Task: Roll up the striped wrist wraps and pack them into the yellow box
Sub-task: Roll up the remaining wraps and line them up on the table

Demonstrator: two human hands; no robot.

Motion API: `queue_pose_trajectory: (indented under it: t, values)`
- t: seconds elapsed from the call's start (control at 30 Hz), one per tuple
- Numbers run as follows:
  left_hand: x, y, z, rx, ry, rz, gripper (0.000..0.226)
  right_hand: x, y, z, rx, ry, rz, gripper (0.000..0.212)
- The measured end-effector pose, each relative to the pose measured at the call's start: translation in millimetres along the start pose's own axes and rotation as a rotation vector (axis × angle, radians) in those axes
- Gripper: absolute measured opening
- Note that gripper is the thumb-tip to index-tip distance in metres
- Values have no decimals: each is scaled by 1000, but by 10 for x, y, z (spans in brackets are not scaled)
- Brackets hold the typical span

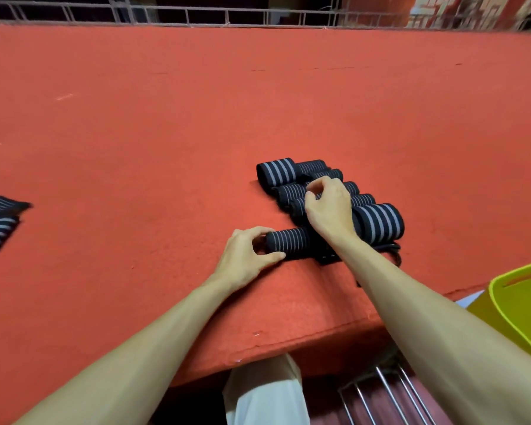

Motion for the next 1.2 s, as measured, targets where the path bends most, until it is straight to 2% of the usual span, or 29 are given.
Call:
queue_pose_trajectory:
  t: [0.13,0.23,0.47,0.57,0.73,0.97,1.13,1.2]
  values:
    - [124,163,48,-44,2,104,65,38,-29,197,27,39,12,16]
    - [311,585,153,-47,35,56,58,158,-147,538,19,125,67,14]
    - [956,1978,675,-110,150,-153,28,738,-871,1712,-38,351,377,12]
    - [1295,2597,917,-96,181,-287,22,1045,-1295,2234,-64,403,520,14]
    - [1700,3410,1315,-141,215,-480,18,1371,-1873,2878,-85,447,657,14]
    - [1691,4166,1827,-254,210,-567,19,1404,-2673,3610,-115,472,713,22]
    - [1660,4255,1972,-159,147,-744,12,1292,-3150,4030,-176,440,696,37]
    - [1656,4261,1990,-139,124,-767,12,1249,-3339,4165,-201,397,684,40]
Point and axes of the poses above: each hand's wrist, its own x-axis away from the middle knuckle, its own y-axis out of the back of the hand, z = x × y, the point moved 8 cm from there along -x, towards the middle knuckle, and after that the axes turned 9 degrees about x, right-handed, at the moved point
